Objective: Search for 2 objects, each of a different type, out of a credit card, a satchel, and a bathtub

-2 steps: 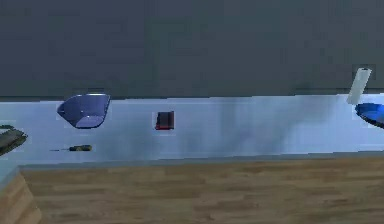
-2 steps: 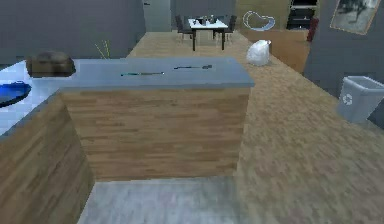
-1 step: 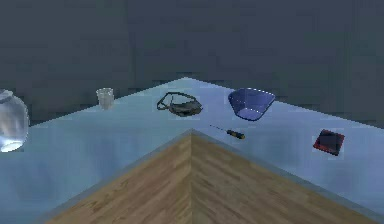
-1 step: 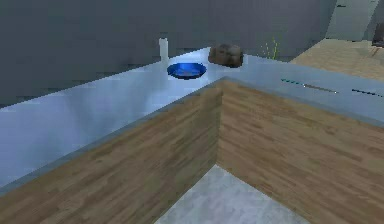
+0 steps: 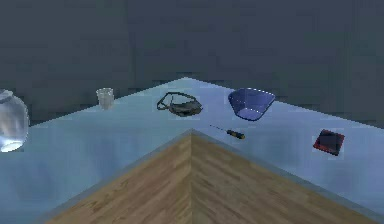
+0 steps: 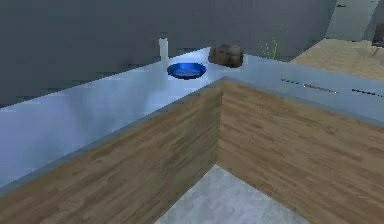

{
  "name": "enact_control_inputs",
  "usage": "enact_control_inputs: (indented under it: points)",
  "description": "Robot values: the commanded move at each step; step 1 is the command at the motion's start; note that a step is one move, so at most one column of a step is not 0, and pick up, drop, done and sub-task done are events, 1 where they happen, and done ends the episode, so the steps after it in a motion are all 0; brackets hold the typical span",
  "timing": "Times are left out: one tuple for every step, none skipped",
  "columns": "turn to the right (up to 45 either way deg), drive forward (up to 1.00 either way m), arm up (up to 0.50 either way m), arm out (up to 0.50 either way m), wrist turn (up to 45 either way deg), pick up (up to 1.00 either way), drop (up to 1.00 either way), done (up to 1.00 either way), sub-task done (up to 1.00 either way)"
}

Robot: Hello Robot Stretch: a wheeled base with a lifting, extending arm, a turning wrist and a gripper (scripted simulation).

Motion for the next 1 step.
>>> enact_control_inputs:
  points:
    - [-45.0, 0.00, 0.00, 0.00, 0.0, 0.00, 0.00, 0.00, 0.00]
